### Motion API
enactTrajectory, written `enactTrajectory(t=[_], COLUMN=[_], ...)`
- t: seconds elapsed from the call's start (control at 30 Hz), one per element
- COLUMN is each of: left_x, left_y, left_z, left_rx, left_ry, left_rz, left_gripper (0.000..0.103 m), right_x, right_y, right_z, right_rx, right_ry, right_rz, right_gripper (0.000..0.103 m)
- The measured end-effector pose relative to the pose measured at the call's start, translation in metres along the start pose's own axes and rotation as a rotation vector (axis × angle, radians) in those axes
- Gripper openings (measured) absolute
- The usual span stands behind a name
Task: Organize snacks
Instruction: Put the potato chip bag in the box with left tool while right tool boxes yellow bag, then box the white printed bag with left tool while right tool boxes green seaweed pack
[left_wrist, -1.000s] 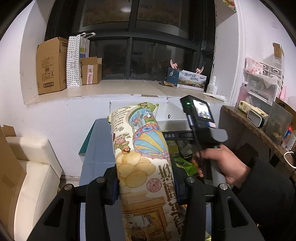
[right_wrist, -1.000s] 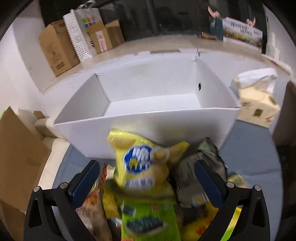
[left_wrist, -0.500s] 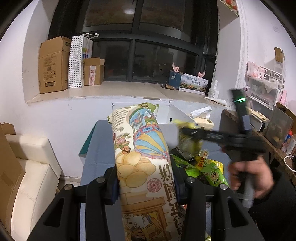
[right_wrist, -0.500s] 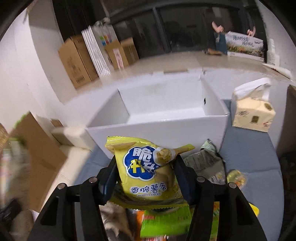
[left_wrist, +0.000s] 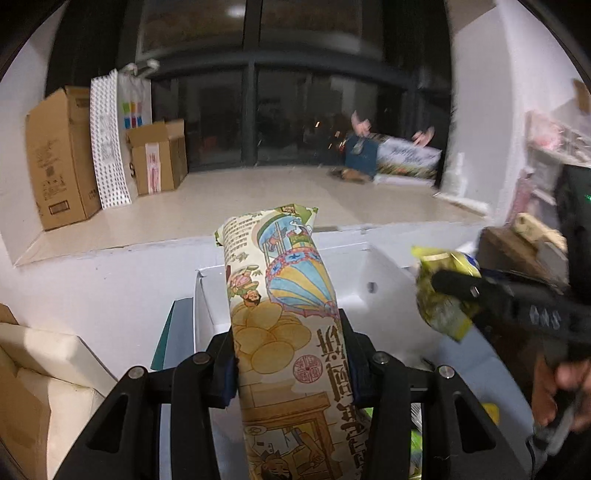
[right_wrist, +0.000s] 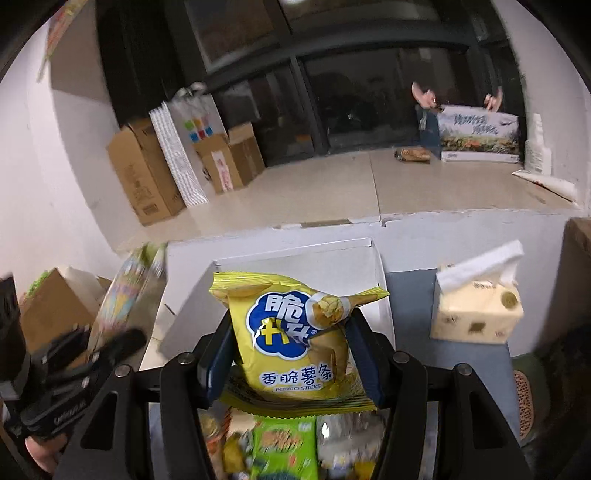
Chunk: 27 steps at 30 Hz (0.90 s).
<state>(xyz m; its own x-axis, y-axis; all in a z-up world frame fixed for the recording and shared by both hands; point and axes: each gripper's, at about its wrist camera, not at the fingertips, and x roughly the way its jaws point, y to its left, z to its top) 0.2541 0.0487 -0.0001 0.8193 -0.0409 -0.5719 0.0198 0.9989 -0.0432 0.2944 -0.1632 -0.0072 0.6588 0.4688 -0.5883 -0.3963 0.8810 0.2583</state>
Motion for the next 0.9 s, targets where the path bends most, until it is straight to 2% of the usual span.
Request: enactTrajectory(t=[0.17, 0.2, 0.23, 0.3, 0.37, 0.53, 0.6, 0.73, 0.9], left_x=[0.062, 0.069, 0.075, 0.078, 0.073, 0.034, 0.014, -0.033, -0.087], left_y=[0.011, 0.012, 0.014, 0.019, 0.025, 0.028, 0.024, 0.008, -0.018], left_z=[0.024, 0.026, 0.027, 0.024, 0.017, -0.001, -0.004, -0.023, -0.056], left_rx=[0.017, 0.024, 0.028, 0.019, 0.015, 0.019, 0.032, 0.065, 0.117], left_ry=[0.071, 0.078, 0.089, 0.102, 0.081, 0.015, -0.015, -0.065, -0.091], left_rz=[0.062, 0.079, 0.095, 0.098, 0.087, 0.063, 0.056, -0.008, -0.031], left_gripper=[0.051, 0.068, 0.102, 0.103, 0.103, 0.103, 0.103, 0.103, 0.103], right_x=[0.049, 0.056, 0.061, 0.068, 0.065, 0.037, 0.016, -0.027, -0.084], right_y=[-0.006, -0.008, -0.01, -0.012, -0.011, -0.017, -0.014, -0.006, 0.002], right_z=[0.015, 0.018, 0.019, 0.02, 0.018, 0.015, 0.013, 0.004, -0.023], right_rx=[0.004, 0.017, 0.029, 0.025, 0.003, 0.025, 0.006, -0.04, -0.107], right_ry=[0.068, 0.077, 0.083, 0.107, 0.089, 0.032, -0.019, -0.104, -0.136], right_rz=[-0.02, -0.018, -0.011, -0.012, -0.051, -0.004, 0.025, 0.052, 0.006], right_gripper=[0.064, 0.065, 0.067, 0.103, 0.103, 0.103, 0.103, 0.103, 0.103])
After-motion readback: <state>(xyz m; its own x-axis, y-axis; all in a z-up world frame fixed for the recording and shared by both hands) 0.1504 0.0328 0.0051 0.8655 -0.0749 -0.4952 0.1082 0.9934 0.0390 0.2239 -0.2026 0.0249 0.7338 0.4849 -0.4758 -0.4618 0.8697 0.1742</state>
